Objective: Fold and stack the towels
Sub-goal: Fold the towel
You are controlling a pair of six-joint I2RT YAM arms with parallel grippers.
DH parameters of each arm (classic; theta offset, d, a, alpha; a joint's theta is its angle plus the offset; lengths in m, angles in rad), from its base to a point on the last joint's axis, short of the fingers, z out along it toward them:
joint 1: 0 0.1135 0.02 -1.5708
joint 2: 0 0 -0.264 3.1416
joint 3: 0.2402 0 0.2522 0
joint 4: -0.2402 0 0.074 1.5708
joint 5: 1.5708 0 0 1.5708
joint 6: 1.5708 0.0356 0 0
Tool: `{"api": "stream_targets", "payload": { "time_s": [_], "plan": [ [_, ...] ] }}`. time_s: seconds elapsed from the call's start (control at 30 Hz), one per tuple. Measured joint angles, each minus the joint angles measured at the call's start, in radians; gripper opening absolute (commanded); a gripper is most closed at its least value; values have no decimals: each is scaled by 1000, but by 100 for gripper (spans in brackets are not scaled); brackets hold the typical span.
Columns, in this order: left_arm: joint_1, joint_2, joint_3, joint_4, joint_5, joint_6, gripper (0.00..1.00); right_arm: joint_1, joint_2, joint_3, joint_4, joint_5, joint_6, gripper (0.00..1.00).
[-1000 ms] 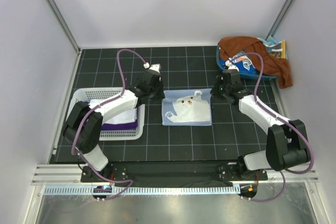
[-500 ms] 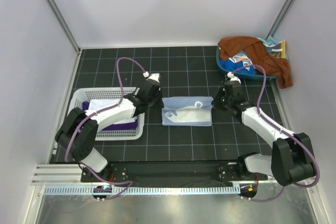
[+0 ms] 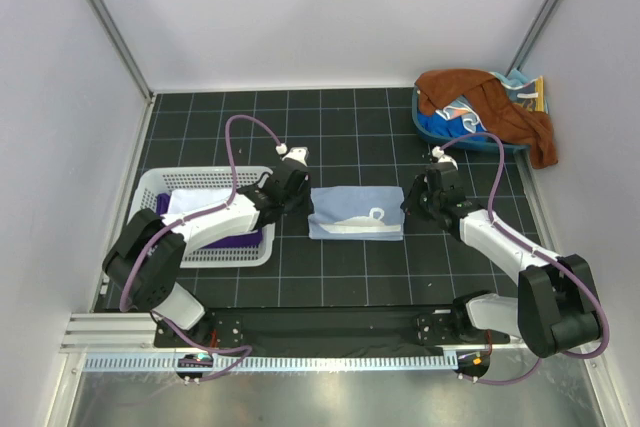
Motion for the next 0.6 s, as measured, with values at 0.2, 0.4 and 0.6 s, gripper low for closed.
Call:
{"api": "stream_targets", "payload": {
  "time_s": [0.2,0.4,0.6],
  "plan": [
    [0,0,0,-1,0,-8,16,0,-15,0,-1,0,1,38],
    [0,0,0,-11,-1,-19,27,6,-16,0,-1,0,2,39],
    [0,0,8,-52,-8,-22,27,34,-7,1,-1,0,5,39]
  ]
}}
